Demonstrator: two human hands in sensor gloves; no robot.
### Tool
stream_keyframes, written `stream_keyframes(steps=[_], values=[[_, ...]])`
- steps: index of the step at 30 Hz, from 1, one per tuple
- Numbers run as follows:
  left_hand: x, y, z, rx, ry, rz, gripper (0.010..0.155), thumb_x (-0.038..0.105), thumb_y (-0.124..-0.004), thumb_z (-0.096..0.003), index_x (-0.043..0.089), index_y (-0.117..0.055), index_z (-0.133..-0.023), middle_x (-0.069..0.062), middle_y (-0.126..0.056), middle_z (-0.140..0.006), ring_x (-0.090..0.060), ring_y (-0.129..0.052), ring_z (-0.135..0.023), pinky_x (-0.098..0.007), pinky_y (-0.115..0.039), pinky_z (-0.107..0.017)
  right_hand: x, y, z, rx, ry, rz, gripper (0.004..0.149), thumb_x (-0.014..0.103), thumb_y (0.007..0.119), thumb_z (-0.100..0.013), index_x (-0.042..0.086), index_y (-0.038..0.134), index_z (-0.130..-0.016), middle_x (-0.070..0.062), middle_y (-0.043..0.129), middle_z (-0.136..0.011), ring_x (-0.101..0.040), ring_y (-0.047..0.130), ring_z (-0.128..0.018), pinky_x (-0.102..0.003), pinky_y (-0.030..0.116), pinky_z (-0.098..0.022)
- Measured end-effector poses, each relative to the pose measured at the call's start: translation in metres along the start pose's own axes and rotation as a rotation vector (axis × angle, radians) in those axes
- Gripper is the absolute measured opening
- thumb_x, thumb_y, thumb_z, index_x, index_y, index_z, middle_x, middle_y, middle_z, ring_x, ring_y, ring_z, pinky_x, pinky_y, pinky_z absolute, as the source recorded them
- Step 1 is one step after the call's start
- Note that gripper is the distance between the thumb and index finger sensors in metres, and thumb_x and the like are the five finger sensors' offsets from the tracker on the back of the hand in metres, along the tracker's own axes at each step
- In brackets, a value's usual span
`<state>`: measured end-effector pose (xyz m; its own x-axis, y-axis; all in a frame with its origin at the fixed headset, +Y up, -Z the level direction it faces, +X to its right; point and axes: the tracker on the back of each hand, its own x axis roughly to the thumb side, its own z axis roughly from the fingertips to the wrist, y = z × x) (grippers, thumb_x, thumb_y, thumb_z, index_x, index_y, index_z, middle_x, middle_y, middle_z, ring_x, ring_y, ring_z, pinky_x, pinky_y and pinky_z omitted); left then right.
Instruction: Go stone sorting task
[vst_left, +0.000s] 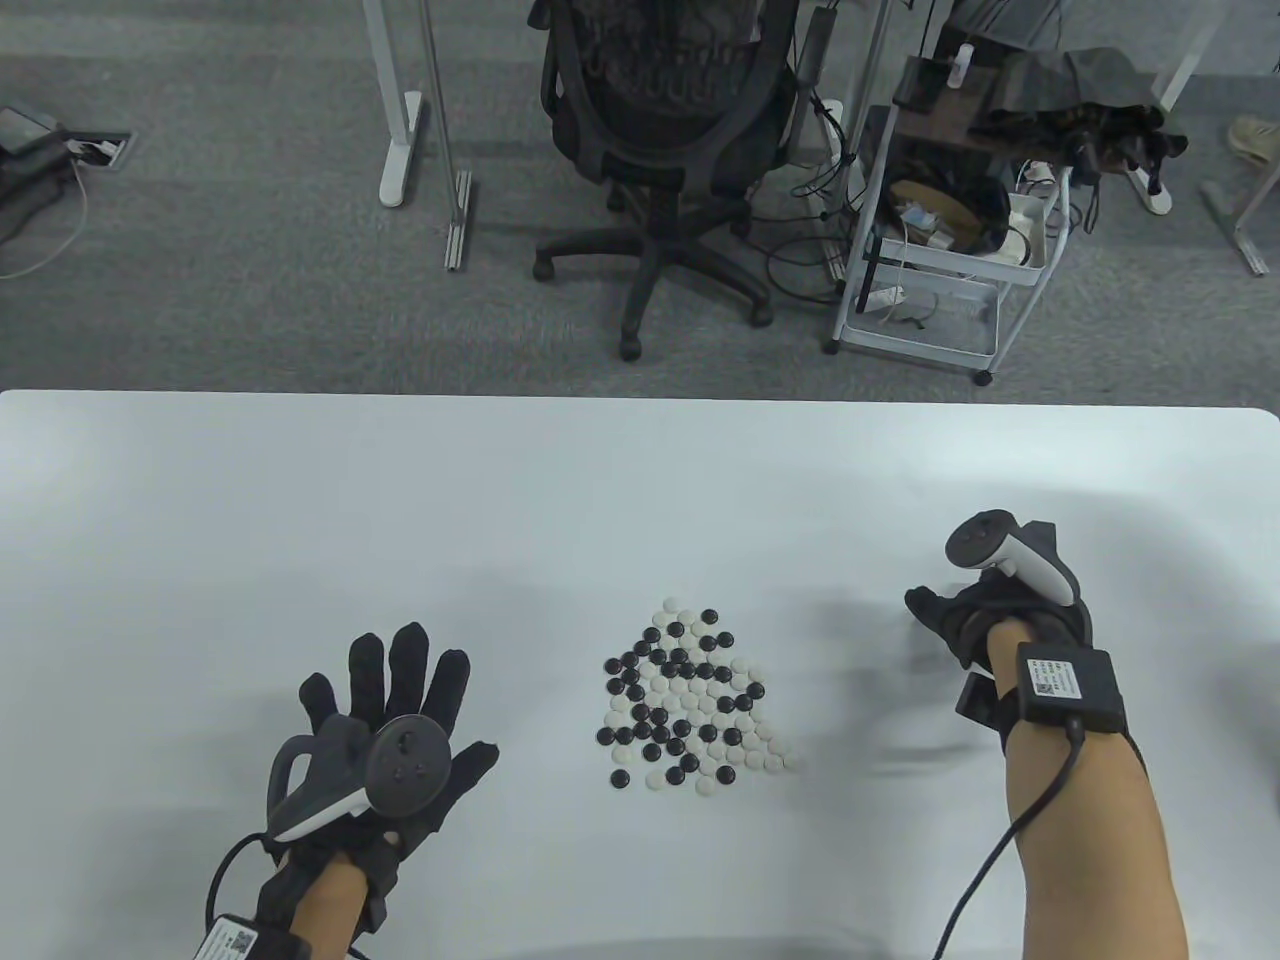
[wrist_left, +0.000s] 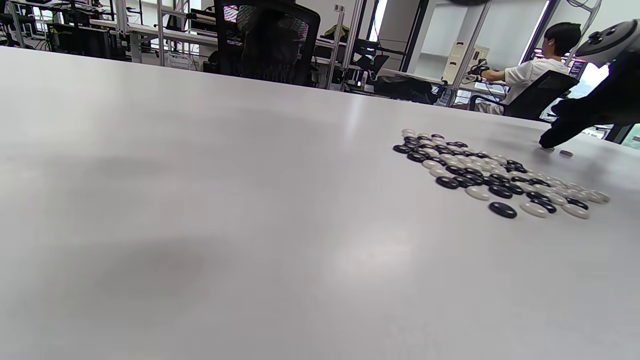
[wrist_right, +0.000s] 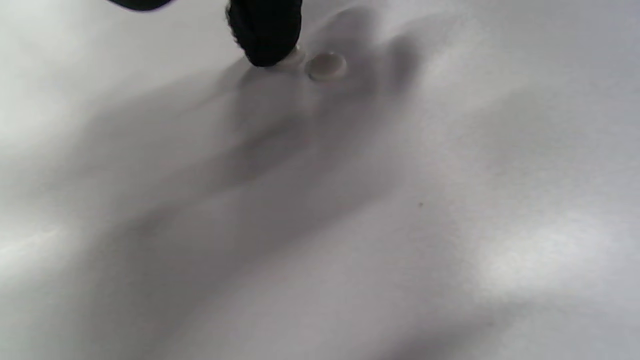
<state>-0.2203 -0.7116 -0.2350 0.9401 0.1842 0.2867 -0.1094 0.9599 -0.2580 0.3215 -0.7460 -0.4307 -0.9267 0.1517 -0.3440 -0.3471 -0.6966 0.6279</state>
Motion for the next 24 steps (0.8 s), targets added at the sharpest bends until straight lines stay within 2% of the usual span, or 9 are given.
stream_keyframes(steps=[3,5,8,10,13,16,24], values=[[0.001,0.000,0.000,-0.002,-0.001,-0.002,0.079,0.056,-0.042,-0.0628,0.011,-0.011,-0.119,-0.033,0.012,-0.116,-0.062,0.012,-0.095,-0.085,0.000,-0.052,0.004,-0.003,0.005,0.006,-0.012,-0.008,0.068,0.054,0.045,-0.053,0.017,0.060,-0.109,-0.027,0.005,-0.111,-0.057,-0.011,-0.088,-0.082,0.004,-0.051],[0.001,0.000,0.000,-0.001,-0.001,-0.003,0.079,0.056,-0.042,-0.0629,0.011,-0.011,-0.119,-0.033,0.012,-0.116,-0.061,0.012,-0.095,-0.085,0.000,-0.052,0.015,-0.006,0.011,-0.010,-0.079,-0.022,0.067,0.053,0.047,-0.054,0.017,0.061,-0.109,-0.027,0.006,-0.112,-0.057,-0.011,-0.089,-0.082,0.004,-0.052],[0.001,0.000,0.000,-0.001,0.000,-0.003,0.079,0.056,-0.042,-0.0628,0.011,-0.011,-0.119,-0.033,0.012,-0.116,-0.061,0.012,-0.095,-0.085,0.000,-0.051,0.044,0.001,0.025,0.087,-0.238,-0.010,0.066,0.052,0.049,-0.054,0.017,0.067,-0.107,-0.026,0.007,-0.113,-0.056,-0.011,-0.089,-0.082,0.004,-0.053],[0.001,0.001,0.000,0.003,0.000,-0.002,0.079,0.056,-0.042,-0.0628,0.011,-0.011,-0.119,-0.033,0.012,-0.116,-0.062,0.012,-0.095,-0.085,0.000,-0.052,0.065,0.015,0.035,0.158,-0.325,0.074,0.065,0.052,0.049,-0.054,0.018,0.069,-0.106,-0.025,0.007,-0.113,-0.055,-0.012,-0.089,-0.082,0.002,-0.053],[0.001,0.001,0.000,0.007,0.000,-0.002,0.078,0.056,-0.042,-0.0629,0.011,-0.011,-0.119,-0.033,0.012,-0.116,-0.061,0.012,-0.095,-0.085,0.000,-0.052,0.091,0.034,0.042,0.160,-0.419,0.177,0.064,0.052,0.049,-0.054,0.020,0.068,-0.106,-0.024,0.007,-0.113,-0.055,-0.012,-0.089,-0.081,0.002,-0.053],[0.001,0.001,0.000,0.004,0.000,-0.003,0.079,0.056,-0.042,-0.0629,0.011,-0.011,-0.119,-0.033,0.012,-0.116,-0.062,0.012,-0.095,-0.085,0.000,-0.052,0.108,0.050,0.044,0.205,-0.479,0.205,0.063,0.052,0.048,-0.054,0.022,0.067,-0.106,-0.023,0.005,-0.112,-0.055,-0.012,-0.089,-0.082,0.003,-0.053],[0.001,0.002,0.001,0.013,-0.001,0.000,0.079,0.056,-0.042,-0.0628,0.011,-0.011,-0.119,-0.033,0.012,-0.116,-0.062,0.012,-0.095,-0.085,0.000,-0.052,0.127,0.076,0.039,0.254,-0.544,0.231,0.062,0.052,0.048,-0.054,0.024,0.063,-0.107,-0.023,0.003,-0.111,-0.055,-0.012,-0.088,-0.082,0.004,-0.053]])
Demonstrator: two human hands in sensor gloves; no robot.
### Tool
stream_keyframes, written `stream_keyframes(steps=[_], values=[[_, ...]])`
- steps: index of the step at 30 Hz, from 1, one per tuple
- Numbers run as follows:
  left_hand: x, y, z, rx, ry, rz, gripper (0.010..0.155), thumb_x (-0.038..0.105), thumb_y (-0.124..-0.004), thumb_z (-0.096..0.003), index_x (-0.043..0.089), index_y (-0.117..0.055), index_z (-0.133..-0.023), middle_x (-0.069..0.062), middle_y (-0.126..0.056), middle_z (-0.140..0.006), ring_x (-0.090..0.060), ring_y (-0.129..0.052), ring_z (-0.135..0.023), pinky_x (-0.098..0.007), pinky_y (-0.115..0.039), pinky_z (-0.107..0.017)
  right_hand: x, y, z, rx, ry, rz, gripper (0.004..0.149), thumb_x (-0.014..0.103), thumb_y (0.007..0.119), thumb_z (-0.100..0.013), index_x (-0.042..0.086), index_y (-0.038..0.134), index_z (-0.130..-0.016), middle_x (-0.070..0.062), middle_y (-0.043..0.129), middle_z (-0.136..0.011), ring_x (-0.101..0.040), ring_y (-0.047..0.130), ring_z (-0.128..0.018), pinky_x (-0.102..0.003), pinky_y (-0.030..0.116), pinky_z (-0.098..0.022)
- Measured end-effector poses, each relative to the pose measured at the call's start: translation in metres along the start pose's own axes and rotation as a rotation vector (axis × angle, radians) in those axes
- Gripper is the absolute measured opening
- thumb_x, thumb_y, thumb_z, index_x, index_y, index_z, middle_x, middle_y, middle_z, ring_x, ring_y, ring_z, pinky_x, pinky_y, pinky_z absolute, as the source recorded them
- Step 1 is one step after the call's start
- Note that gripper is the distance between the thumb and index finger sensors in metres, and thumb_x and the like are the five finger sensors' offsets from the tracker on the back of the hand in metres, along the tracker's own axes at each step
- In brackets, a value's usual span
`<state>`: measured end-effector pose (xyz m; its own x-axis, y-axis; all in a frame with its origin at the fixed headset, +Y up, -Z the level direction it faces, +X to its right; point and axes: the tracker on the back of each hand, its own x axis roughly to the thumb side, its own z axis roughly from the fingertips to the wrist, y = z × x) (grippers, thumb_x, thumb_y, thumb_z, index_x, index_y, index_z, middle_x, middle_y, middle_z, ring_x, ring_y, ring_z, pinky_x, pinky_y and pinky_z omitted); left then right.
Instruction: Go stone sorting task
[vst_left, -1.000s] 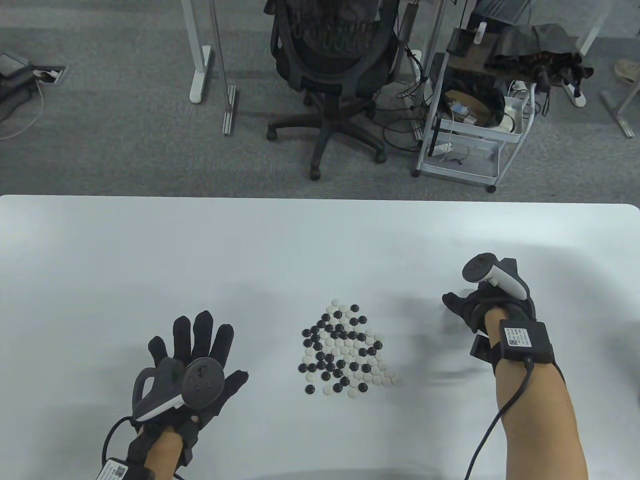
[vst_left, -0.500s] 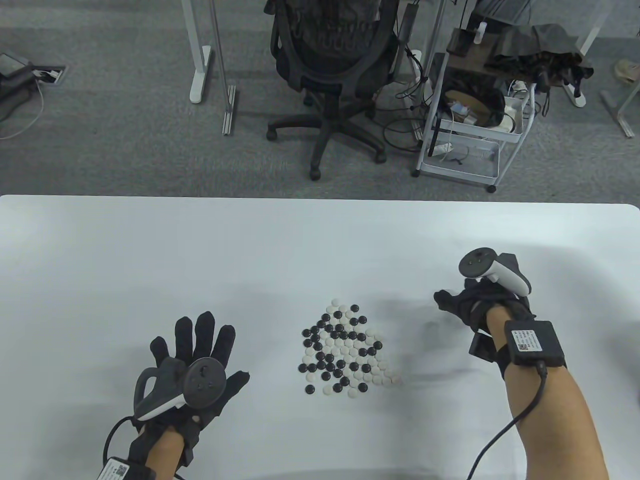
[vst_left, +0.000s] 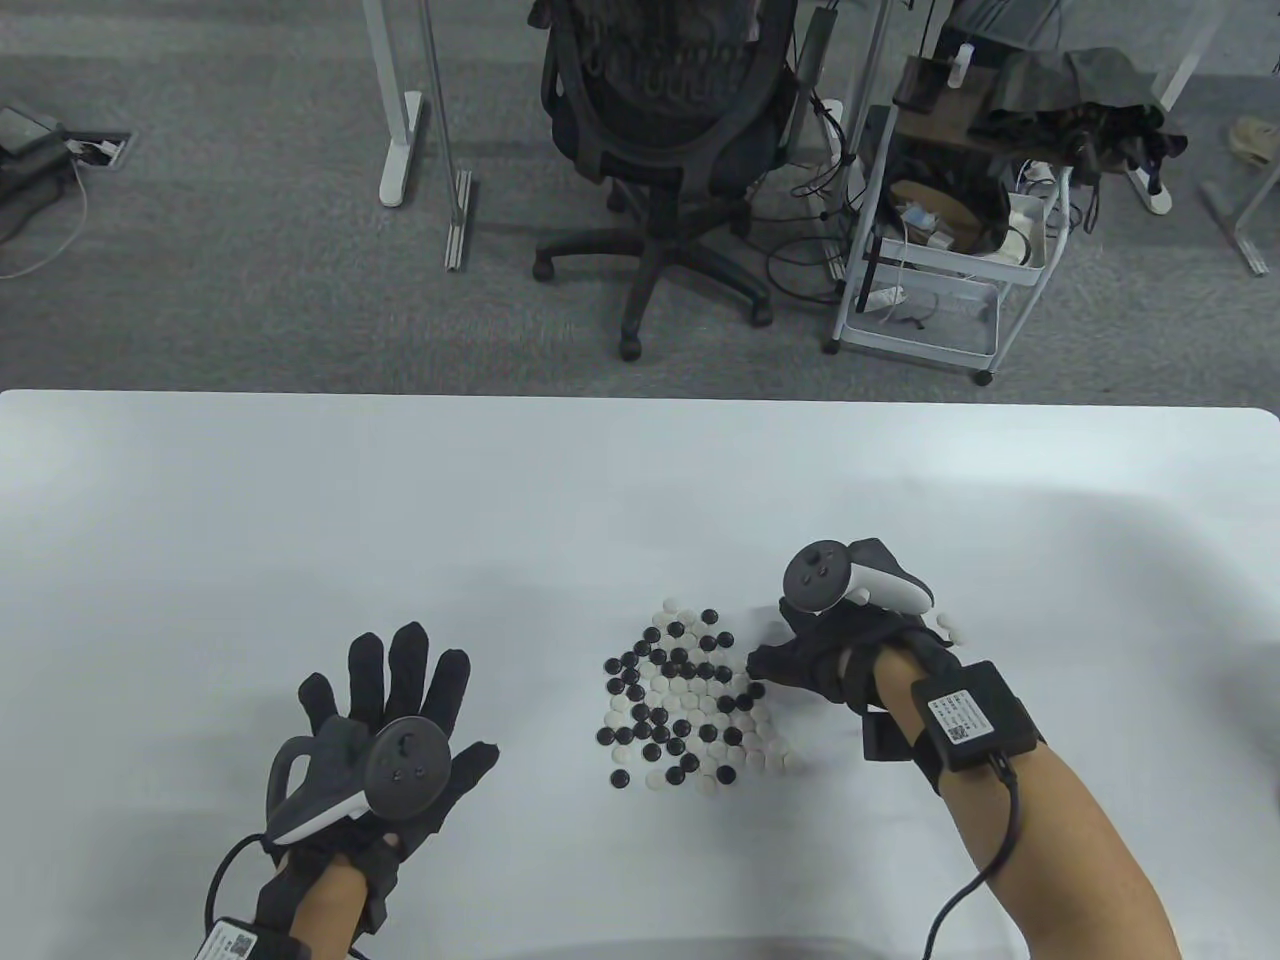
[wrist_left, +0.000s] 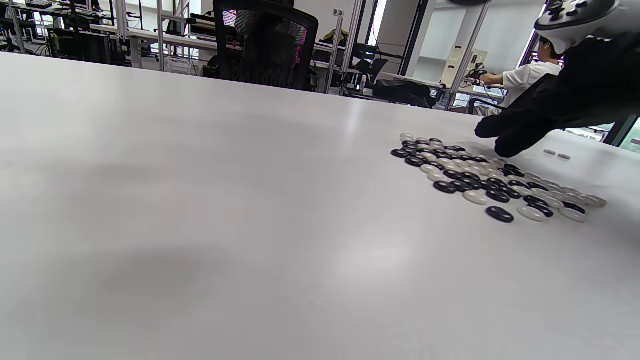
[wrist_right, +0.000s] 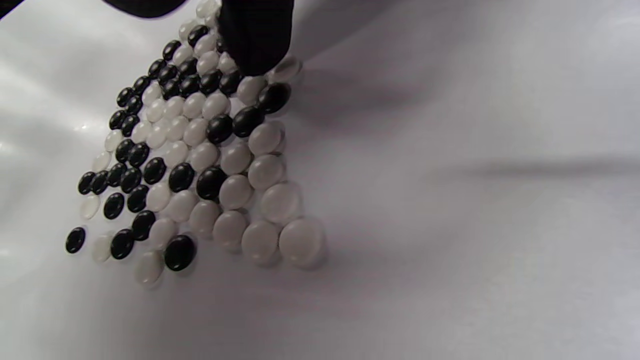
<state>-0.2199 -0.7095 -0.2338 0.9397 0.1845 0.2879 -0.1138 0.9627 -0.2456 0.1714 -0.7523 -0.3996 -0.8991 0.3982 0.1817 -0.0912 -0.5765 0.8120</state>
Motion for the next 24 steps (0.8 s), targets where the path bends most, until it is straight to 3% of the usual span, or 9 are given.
stream_keyframes(steps=[5,15,24], values=[[0.000,0.000,0.000,-0.001,0.001,0.003,0.079,0.056,-0.042,-0.0628,0.011,-0.011,-0.119,-0.033,0.012,-0.116,-0.061,0.012,-0.095,-0.085,0.000,-0.052,-0.011,-0.003,0.001,-0.023,0.048,0.007,0.061,0.052,0.048,-0.054,0.025,0.064,-0.106,-0.023,0.004,-0.111,-0.055,-0.012,-0.089,-0.082,0.004,-0.054],[-0.001,0.000,0.001,-0.002,0.004,0.002,0.079,0.056,-0.042,-0.0629,0.011,-0.011,-0.120,-0.033,0.012,-0.116,-0.062,0.012,-0.095,-0.085,0.000,-0.051,-0.101,-0.031,0.039,-0.122,0.335,-0.120,0.063,0.053,0.048,-0.053,0.024,0.066,-0.106,-0.023,0.006,-0.112,-0.055,-0.011,-0.089,-0.082,0.004,-0.054],[0.000,0.000,0.000,-0.008,0.006,-0.007,0.079,0.056,-0.042,-0.0628,0.011,-0.011,-0.119,-0.033,0.012,-0.116,-0.062,0.012,-0.095,-0.085,0.000,-0.051,-0.139,-0.031,0.058,-0.209,0.428,-0.149,0.063,0.053,0.047,-0.053,0.023,0.065,-0.106,-0.024,0.006,-0.112,-0.056,-0.009,-0.089,-0.082,0.005,-0.054]])
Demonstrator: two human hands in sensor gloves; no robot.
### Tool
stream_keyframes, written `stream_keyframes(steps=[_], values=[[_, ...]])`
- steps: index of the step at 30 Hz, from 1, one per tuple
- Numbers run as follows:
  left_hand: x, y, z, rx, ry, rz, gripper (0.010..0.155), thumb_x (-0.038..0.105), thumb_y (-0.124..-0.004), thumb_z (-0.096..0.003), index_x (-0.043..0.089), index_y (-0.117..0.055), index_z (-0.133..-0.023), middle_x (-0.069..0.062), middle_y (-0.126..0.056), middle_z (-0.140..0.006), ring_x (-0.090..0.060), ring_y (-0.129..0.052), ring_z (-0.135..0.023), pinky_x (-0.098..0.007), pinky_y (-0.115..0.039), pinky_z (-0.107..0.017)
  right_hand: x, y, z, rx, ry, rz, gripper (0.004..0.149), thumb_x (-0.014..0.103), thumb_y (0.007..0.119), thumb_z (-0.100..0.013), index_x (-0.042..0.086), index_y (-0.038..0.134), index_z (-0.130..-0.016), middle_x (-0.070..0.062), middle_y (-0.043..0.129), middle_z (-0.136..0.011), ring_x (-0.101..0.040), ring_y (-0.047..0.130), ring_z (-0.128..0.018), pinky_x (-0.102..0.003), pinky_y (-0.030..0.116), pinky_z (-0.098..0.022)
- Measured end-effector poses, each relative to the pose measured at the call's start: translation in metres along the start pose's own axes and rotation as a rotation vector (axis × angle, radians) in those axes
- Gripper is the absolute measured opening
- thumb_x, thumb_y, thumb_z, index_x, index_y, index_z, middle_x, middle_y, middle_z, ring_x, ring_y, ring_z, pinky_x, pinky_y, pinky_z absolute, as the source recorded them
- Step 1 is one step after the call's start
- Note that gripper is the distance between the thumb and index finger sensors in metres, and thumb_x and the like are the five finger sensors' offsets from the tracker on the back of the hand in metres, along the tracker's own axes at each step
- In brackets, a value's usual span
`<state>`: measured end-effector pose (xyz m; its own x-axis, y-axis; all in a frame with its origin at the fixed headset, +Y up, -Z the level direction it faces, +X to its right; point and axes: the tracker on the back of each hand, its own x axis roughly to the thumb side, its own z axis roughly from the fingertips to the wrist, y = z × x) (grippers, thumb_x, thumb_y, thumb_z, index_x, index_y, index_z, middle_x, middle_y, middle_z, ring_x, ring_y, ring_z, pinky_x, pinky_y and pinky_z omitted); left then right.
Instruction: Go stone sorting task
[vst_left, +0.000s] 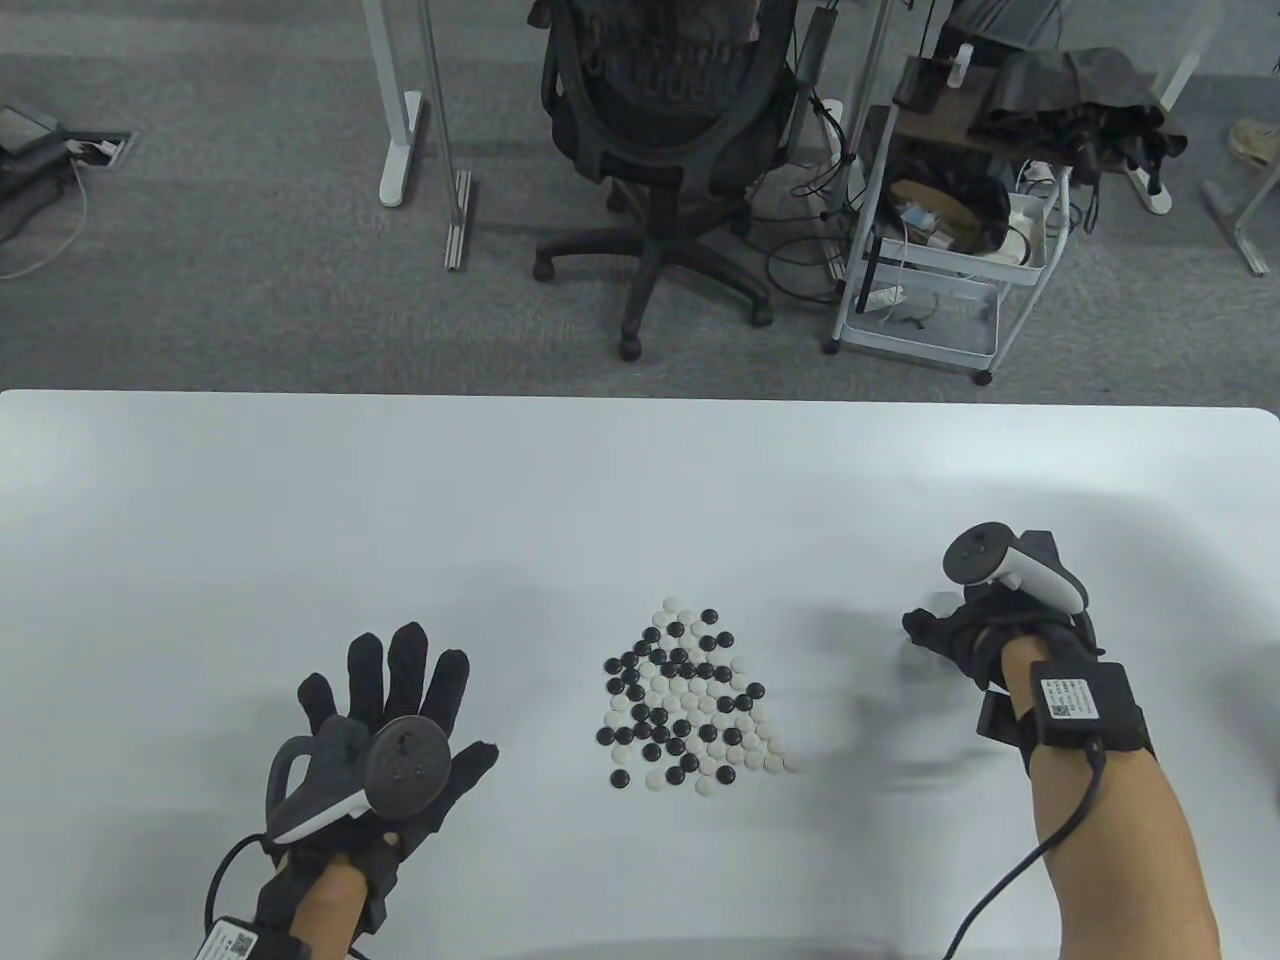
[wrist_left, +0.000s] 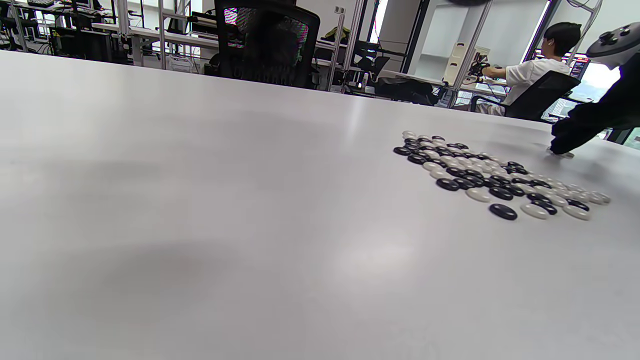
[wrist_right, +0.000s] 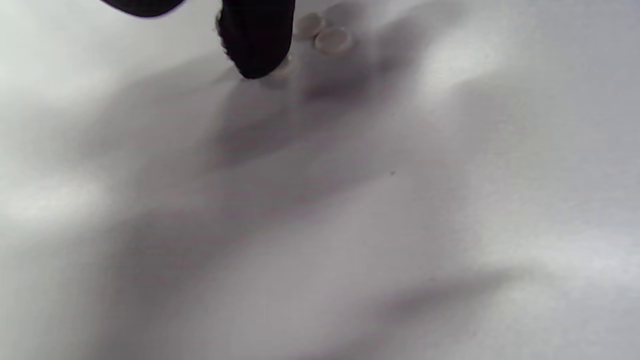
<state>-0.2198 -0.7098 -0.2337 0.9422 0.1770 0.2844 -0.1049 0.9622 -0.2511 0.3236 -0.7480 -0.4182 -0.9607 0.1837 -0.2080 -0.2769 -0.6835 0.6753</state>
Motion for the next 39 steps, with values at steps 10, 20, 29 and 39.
stream_keyframes(steps=[10,20,29,39], values=[[0.000,0.000,0.000,0.004,0.001,0.006,0.079,0.056,-0.042,-0.0629,0.011,-0.011,-0.120,-0.033,0.012,-0.116,-0.062,0.012,-0.095,-0.085,0.000,-0.052,0.018,-0.007,0.009,-0.027,-0.061,-0.036,0.064,0.053,0.048,-0.053,0.022,0.063,-0.108,-0.025,0.004,-0.111,-0.056,-0.011,-0.089,-0.082,0.004,-0.053],[0.001,0.000,0.000,-0.001,0.002,0.002,0.079,0.056,-0.042,-0.0629,0.011,-0.011,-0.120,-0.033,0.012,-0.116,-0.062,0.012,-0.095,-0.085,0.000,-0.052,0.126,0.034,0.027,0.133,-0.365,0.146,0.064,0.052,0.049,-0.054,0.022,0.065,-0.107,-0.023,0.004,-0.112,-0.055,-0.012,-0.089,-0.082,0.004,-0.054],[-0.001,0.001,0.002,0.011,0.002,0.010,0.079,0.056,-0.042,-0.0629,0.011,-0.011,-0.119,-0.033,0.012,-0.116,-0.062,0.012,-0.095,-0.085,0.000,-0.052,0.160,0.063,0.013,0.179,-0.421,0.188,0.063,0.052,0.048,-0.054,0.025,0.055,-0.110,-0.024,-0.001,-0.110,-0.055,-0.013,-0.088,-0.082,0.004,-0.054],[-0.002,0.002,0.002,0.018,0.001,0.015,0.079,0.056,-0.042,-0.0629,0.011,-0.011,-0.120,-0.034,0.012,-0.116,-0.062,0.012,-0.095,-0.085,0.000,-0.051,0.098,0.022,-0.006,0.097,-0.153,0.107,0.064,0.053,0.048,-0.053,0.024,0.058,-0.109,-0.023,0.001,-0.111,-0.054,-0.013,-0.088,-0.082,0.002,-0.054]])
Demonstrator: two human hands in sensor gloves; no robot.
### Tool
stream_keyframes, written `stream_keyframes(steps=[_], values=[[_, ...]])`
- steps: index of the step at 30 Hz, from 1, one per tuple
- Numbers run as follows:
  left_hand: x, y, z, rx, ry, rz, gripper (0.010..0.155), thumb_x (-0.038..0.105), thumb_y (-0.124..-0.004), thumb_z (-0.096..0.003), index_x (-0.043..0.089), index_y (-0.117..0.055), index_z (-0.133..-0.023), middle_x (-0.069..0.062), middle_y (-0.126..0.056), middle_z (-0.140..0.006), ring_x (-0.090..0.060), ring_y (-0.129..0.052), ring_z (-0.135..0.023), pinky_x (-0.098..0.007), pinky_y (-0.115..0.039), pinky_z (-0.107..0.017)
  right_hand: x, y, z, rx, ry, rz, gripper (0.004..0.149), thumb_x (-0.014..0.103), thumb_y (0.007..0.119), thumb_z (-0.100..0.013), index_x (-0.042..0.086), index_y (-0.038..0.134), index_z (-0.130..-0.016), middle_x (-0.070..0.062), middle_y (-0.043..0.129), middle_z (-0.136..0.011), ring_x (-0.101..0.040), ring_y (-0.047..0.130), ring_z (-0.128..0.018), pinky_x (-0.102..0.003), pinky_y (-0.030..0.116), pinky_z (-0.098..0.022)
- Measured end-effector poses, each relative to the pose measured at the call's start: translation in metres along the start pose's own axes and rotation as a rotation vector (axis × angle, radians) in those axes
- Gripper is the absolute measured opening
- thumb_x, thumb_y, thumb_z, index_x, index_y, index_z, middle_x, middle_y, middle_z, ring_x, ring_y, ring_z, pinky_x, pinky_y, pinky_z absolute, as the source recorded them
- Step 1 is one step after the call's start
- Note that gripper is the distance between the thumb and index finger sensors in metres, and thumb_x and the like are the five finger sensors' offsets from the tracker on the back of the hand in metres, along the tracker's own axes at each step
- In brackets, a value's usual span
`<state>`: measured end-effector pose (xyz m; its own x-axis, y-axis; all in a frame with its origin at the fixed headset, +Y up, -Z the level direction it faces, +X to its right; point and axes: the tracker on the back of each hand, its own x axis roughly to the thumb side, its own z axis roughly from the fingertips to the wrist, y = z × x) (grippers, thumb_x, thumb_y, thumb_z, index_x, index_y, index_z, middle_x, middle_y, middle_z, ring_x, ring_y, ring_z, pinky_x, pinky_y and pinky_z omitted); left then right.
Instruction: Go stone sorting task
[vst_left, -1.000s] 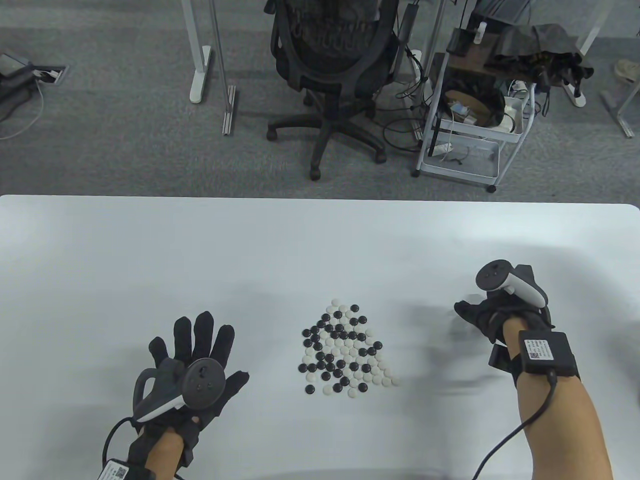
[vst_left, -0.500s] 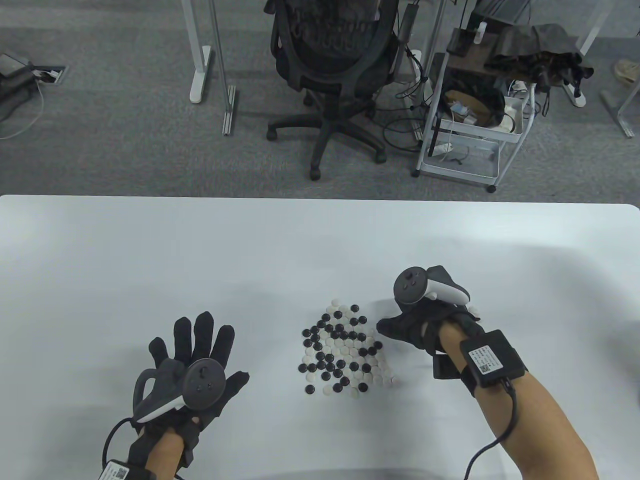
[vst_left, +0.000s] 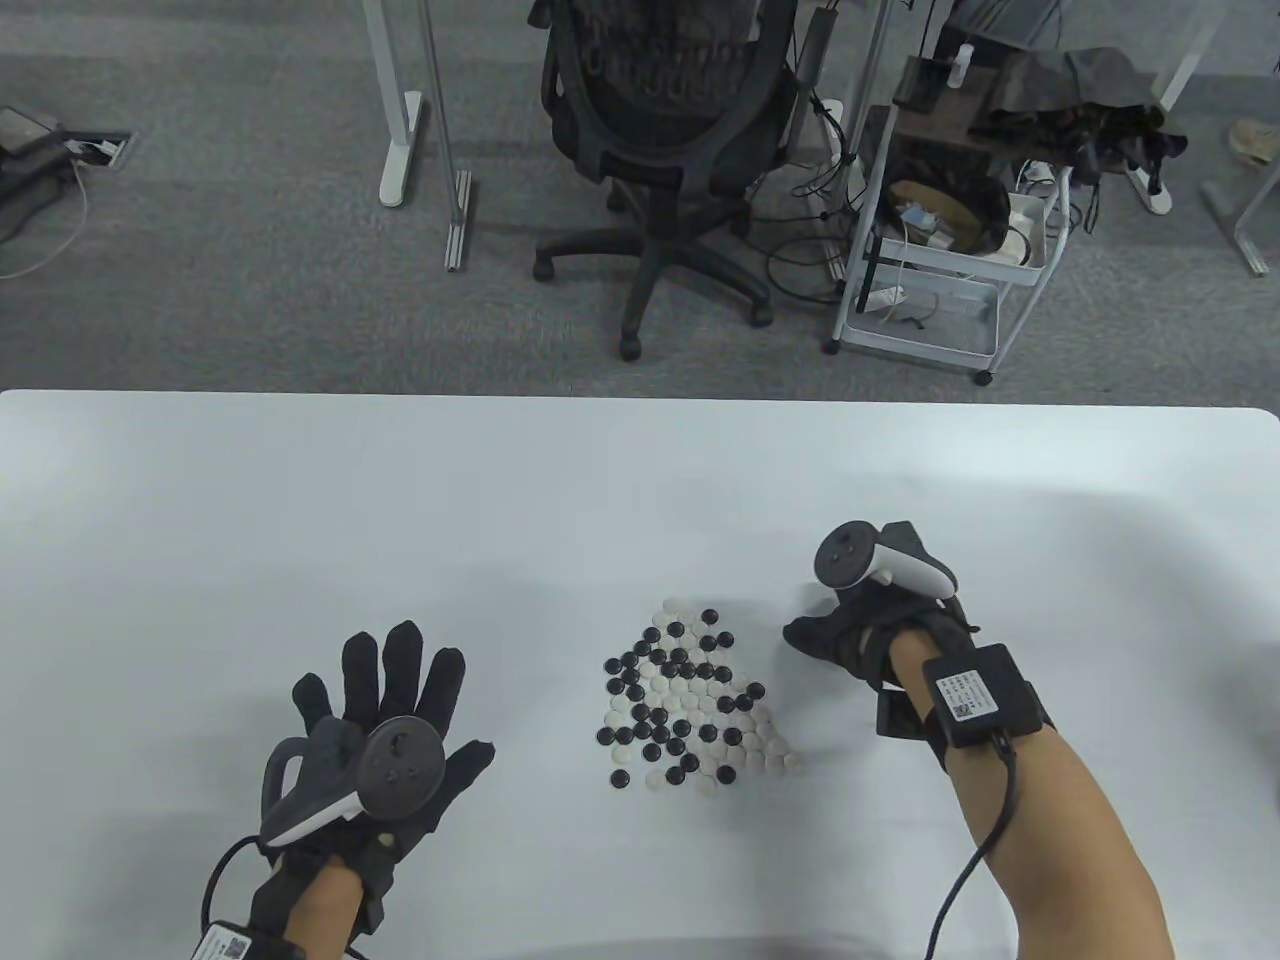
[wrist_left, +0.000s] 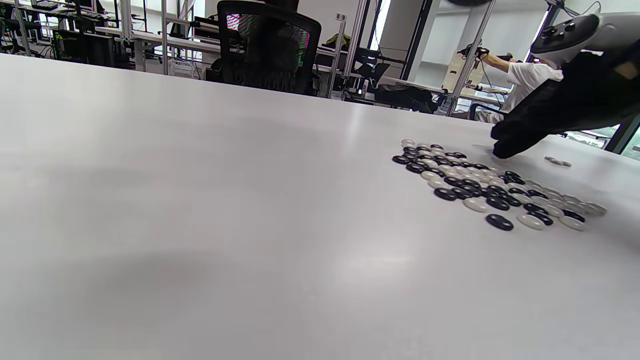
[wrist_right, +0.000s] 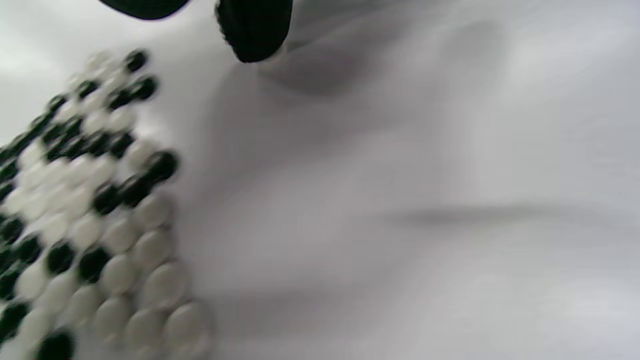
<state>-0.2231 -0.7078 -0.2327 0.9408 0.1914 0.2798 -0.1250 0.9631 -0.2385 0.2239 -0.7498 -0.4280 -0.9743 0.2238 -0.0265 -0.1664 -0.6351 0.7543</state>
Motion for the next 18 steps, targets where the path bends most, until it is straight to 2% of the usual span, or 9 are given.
stream_keyframes(steps=[8,18], values=[[0.000,-0.001,-0.001,-0.011,0.004,-0.003,0.079,0.056,-0.042,-0.0629,0.011,-0.011,-0.120,-0.033,0.012,-0.116,-0.062,0.012,-0.095,-0.085,0.000,-0.051,-0.061,-0.018,0.008,-0.044,0.174,-0.071,0.065,0.053,0.047,-0.053,0.022,0.058,-0.109,-0.024,0.000,-0.111,-0.055,-0.013,-0.088,-0.082,0.003,-0.053],[0.000,-0.003,-0.003,-0.028,0.012,-0.005,0.079,0.056,-0.042,-0.0628,0.011,-0.011,-0.120,-0.033,0.012,-0.116,-0.062,0.012,-0.095,-0.085,0.000,-0.051,-0.084,-0.021,0.011,-0.086,0.232,-0.095,0.066,0.054,0.046,-0.053,0.022,0.057,-0.110,-0.025,0.001,-0.110,-0.055,-0.013,-0.088,-0.082,0.003,-0.053]])
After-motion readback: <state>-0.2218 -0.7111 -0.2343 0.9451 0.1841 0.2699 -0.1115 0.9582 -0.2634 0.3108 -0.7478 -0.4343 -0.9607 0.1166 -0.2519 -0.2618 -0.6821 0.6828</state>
